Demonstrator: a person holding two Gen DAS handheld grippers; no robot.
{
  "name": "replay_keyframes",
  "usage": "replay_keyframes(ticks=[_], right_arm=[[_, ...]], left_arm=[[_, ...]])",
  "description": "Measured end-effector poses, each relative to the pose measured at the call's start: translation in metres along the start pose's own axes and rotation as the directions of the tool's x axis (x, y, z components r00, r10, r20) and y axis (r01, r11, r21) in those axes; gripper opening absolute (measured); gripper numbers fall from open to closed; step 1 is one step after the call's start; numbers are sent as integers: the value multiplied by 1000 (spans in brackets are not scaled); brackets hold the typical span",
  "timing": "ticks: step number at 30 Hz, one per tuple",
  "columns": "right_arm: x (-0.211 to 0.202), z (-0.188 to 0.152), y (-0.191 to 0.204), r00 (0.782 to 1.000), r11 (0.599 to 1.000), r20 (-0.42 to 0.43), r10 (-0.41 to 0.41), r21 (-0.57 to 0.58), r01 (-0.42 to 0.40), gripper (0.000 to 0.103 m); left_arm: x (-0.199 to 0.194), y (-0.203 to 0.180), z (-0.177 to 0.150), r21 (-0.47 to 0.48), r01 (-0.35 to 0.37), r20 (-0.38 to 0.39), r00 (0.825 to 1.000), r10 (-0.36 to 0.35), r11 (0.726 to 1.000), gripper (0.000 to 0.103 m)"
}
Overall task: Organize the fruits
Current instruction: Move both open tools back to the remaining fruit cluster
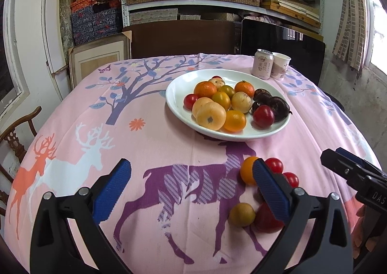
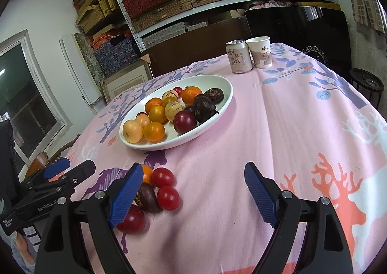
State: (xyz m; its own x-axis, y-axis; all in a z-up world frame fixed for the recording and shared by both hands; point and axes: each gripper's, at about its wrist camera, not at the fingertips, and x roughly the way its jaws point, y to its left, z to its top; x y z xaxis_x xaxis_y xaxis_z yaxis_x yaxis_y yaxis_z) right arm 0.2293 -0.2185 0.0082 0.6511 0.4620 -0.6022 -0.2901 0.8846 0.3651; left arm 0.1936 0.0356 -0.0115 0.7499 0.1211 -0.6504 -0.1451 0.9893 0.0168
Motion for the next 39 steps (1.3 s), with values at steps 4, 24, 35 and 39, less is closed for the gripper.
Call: replay_keyframes(ticks=[4, 24, 35, 39], right_arm=[[-4, -9, 8, 1000, 999, -13, 6, -35, -6, 87], [16, -39, 75, 981, 950, -193, 15, -303, -74, 87], [-6, -22, 4, 989, 993, -97, -111, -55, 106, 89], [-14, -23, -17, 995, 998, -93, -46, 37, 49, 89]], left_arm=[[-1, 4, -7, -12, -1, -14, 1000, 1, 1000, 98], [20, 85, -16, -369, 67, -97, 989, -110, 927, 98], [21, 44, -14, -150, 14, -130, 991, -34, 989, 98], [21, 38, -15, -126, 27, -133, 990, -44, 992, 98]])
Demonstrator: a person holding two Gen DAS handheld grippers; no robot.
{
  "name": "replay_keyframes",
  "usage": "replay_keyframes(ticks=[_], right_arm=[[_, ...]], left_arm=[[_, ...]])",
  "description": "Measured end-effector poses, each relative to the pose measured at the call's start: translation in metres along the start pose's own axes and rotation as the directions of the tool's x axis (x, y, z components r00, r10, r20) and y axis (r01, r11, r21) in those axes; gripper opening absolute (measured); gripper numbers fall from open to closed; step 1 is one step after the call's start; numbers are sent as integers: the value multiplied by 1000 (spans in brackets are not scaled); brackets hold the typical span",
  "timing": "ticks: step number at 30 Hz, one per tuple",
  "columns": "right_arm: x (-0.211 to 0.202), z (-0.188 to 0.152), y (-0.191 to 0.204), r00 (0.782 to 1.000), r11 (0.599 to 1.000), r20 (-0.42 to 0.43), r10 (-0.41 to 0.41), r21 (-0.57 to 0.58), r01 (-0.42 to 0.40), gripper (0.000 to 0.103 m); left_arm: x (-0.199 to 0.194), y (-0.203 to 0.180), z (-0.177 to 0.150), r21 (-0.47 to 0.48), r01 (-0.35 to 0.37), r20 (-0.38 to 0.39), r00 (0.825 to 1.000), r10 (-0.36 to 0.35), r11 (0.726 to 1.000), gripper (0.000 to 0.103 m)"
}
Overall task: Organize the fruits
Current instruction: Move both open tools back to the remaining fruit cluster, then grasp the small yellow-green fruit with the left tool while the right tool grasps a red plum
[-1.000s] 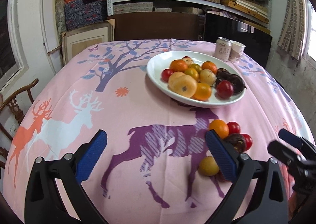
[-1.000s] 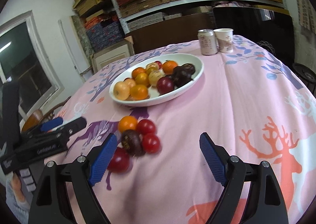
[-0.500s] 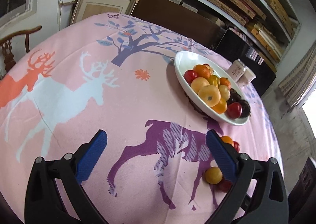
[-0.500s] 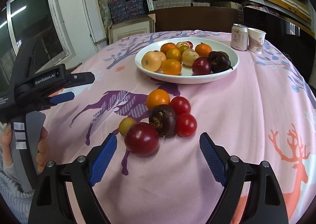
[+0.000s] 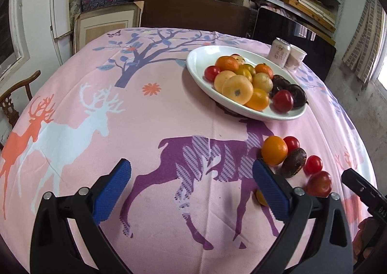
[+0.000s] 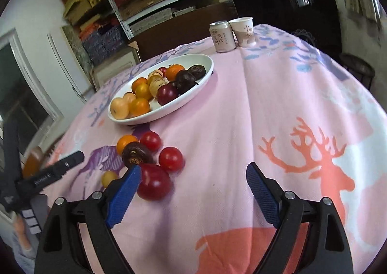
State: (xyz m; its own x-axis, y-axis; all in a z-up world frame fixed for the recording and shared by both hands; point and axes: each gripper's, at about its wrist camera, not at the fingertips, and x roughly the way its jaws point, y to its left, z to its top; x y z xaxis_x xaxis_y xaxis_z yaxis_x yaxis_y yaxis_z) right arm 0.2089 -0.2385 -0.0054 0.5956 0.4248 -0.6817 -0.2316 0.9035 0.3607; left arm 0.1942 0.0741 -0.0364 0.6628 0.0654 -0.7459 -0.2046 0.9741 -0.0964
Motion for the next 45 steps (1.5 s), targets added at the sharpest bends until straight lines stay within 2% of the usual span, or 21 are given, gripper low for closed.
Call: replay_keyframes(ticks=[5, 9, 13, 16, 18, 19, 25, 31, 34, 36, 40, 45], right_arm=[[1, -8, 25, 1000, 990, -2, 10, -138, -10, 89], [1, -10, 31, 999, 986, -28, 16, -165, -20, 87], [-6, -16, 36, 998, 980, -63, 27, -193, -39, 85], [-2, -18, 40, 995, 976, -101, 26, -213, -47, 71], [8, -19, 43, 988, 974, -156, 20, -221, -55, 44], [14, -18, 43, 984, 974, -177, 25, -218, -64, 42], [26, -14, 41, 983, 981, -174, 57, -172, -87, 44], [32, -8, 42, 982, 980, -164, 93, -159, -119, 40], [21, -4, 32, 987, 984, -107, 120, -117, -132, 40], [14, 0, 21, 991, 990, -71, 117, -76, -123, 40], [10, 3, 7, 992, 993, -54, 118, -14, -119, 40], [9, 4, 8, 992, 993, -44, 119, -21, -120, 40]], left_arm=[[4, -15, -5, 72, 3, -21, 1000, -1, 997, 98], [6, -26, -8, 134, -29, -23, 999, 32, 991, 98], [8, -27, -9, 136, -34, -34, 999, 39, 990, 98], [9, -28, -9, 139, -31, -39, 999, 37, 990, 98], [9, -30, -10, 152, -30, -36, 999, 36, 988, 98], [9, -31, -11, 158, -29, -36, 999, 35, 987, 98], [10, -38, -14, 190, -32, -43, 998, 41, 981, 98], [12, -41, -15, 201, -15, -54, 998, 27, 979, 98], [10, -44, -16, 206, 8, -51, 999, 3, 978, 98], [8, -46, -17, 212, 49, -55, 998, -38, 976, 98], [1, -62, -23, 276, 89, -36, 996, -82, 957, 98], [-2, -84, -33, 364, 139, -36, 990, -135, 921, 98]])
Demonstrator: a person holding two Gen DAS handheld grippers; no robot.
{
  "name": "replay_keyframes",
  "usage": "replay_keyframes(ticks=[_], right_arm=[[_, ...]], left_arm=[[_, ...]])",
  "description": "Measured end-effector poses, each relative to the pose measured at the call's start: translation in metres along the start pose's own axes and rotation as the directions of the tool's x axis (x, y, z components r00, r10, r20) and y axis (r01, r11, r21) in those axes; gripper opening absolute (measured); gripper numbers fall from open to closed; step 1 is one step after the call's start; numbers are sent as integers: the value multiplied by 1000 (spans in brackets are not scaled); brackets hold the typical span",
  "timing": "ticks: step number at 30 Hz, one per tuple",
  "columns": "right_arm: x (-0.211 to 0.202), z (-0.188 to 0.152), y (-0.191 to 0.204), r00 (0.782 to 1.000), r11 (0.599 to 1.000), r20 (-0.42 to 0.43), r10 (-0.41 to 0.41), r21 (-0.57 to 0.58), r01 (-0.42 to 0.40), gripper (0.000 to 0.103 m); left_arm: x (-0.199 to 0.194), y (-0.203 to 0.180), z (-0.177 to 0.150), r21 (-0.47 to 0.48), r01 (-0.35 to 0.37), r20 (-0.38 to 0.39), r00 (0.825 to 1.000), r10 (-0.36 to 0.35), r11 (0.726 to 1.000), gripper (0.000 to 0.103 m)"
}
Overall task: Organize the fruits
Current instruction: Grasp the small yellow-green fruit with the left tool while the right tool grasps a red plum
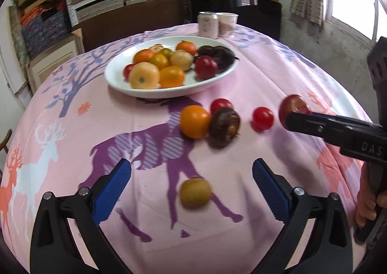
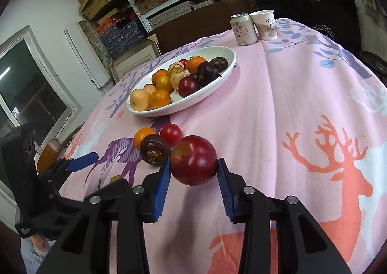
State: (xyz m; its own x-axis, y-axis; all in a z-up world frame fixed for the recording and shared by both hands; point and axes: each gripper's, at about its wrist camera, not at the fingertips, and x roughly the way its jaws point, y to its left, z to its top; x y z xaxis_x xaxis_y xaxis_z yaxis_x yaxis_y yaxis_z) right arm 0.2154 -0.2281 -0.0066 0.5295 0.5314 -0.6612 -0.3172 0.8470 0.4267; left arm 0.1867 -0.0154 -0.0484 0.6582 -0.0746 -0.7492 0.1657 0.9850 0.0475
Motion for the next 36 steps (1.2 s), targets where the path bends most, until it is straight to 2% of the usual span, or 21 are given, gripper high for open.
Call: replay_keyframes(ticks=[1, 2, 3, 4, 6, 10, 15, 16, 18, 21, 23, 24, 25, 30, 32, 36], right_arm=[[0, 0, 0, 1000, 1000, 1, 1, 4, -1, 40], [0, 0, -2, 1000, 1000, 0, 3, 10, -3, 40], [-1, -1, -3, 1000, 1000, 1, 3, 14, -3, 40], [-2, -2, -3, 1000, 1000, 1, 3, 17, -3, 40], [-3, -2, -4, 1000, 1000, 1, 6, 19, -6, 40], [-4, -3, -5, 1000, 1000, 2, 9, 16, -9, 40], [-3, -4, -5, 1000, 1000, -4, 14, 24, -14, 40], [-3, -4, -5, 1000, 1000, -5, 15, 26, -15, 40], [-2, -4, -6, 1000, 999, -8, 17, 30, -17, 40], [-2, -4, -3, 1000, 1000, -9, 20, 17, -20, 40], [-2, -4, -3, 1000, 1000, -8, 20, 15, -20, 40], [-2, -4, -3, 1000, 1000, -7, 19, 18, -19, 40], [-2, -5, -3, 1000, 1000, -7, 18, 23, -18, 40], [0, -5, -1, 1000, 1000, -17, 16, 8, -16, 40], [0, -5, -2, 1000, 1000, -18, 16, 11, -16, 40], [1, -5, -3, 1000, 1000, -22, 14, 16, -14, 40]], left_arm=[[1, -3, -1, 8, 10, -2, 1000, -10, 1000, 93], [3, -6, -1, 17, 21, -6, 1000, -21, 1000, 69], [6, -7, -1, 21, 43, -19, 999, -43, 999, 54], [10, -8, -1, 14, 73, -43, 996, -72, 997, 46], [13, -8, -2, 11, 57, -48, 997, -57, 998, 45], [6, -7, -2, 11, 105, -31, 994, -105, 994, 45], [9, -1, -7, -6, 64, -65, 996, -64, 998, 45], [13, 5, -10, -30, 59, -98, 993, -61, 998, 45], [11, 10, -12, -52, 75, -99, 992, -80, 996, 45], [11, 4, -13, -23, 63, -101, 993, -65, 998, 45], [10, 2, -14, -9, 64, -98, 993, -64, 998, 39], [10, 3, -14, -15, 66, -97, 993, -67, 998, 30], [10, 5, -14, -28, 68, -97, 993, -71, 997, 27], [13, 20, -6, -110, 97, -78, 991, -106, 989, 30], [15, 19, -4, -97, 72, -74, 994, -80, 993, 35], [22, 9, -1, -38, 44, -89, 995, -47, 998, 35]])
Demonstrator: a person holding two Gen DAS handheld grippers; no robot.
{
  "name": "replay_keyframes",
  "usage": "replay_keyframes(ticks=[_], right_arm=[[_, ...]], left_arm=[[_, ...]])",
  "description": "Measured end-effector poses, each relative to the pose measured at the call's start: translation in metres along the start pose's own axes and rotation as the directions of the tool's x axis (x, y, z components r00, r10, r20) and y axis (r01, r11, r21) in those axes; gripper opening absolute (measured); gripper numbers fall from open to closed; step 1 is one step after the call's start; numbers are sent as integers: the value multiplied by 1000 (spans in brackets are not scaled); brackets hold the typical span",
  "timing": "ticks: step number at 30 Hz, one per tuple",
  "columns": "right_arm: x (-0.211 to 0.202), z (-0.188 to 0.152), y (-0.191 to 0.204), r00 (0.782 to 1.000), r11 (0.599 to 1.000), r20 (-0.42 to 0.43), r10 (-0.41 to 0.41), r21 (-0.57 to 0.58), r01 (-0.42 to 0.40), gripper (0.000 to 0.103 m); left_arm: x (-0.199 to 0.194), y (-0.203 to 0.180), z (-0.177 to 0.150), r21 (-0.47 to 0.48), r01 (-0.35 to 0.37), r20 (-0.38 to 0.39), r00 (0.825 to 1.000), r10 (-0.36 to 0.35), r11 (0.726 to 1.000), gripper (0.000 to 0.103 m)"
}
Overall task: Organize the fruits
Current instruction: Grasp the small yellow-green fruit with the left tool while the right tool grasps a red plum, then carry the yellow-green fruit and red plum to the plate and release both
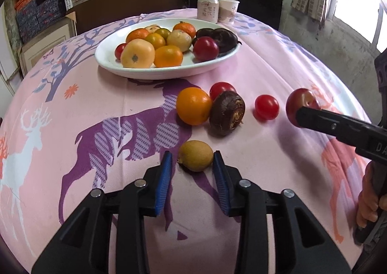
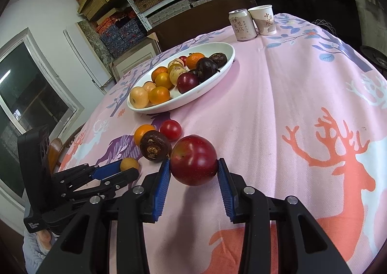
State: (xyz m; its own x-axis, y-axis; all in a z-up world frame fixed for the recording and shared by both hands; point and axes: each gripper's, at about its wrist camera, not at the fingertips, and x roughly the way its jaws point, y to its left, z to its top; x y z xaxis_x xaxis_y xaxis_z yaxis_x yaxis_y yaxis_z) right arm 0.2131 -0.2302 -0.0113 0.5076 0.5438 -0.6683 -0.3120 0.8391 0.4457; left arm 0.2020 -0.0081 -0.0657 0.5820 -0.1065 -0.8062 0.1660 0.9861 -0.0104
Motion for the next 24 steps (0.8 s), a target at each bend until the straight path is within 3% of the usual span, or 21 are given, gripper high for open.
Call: replay_keyframes(ticks=[6, 18, 24], right_arm=[[0, 0, 0, 1000, 1000, -3, -1, -2, 1, 40], [4, 0, 3, 1000, 1000, -14, -2, -24, 2, 40], [0, 12, 4, 1000, 1000, 18, 7, -9, -7, 40]], left_arm=[[-3, 0, 0, -11, 10, 19, 1000, -10, 1000, 29], [-24, 21, 16, -86, 63, 101, 993, -54, 994, 29], [-36, 29, 32, -80, 45, 146, 989, -33, 996, 29]])
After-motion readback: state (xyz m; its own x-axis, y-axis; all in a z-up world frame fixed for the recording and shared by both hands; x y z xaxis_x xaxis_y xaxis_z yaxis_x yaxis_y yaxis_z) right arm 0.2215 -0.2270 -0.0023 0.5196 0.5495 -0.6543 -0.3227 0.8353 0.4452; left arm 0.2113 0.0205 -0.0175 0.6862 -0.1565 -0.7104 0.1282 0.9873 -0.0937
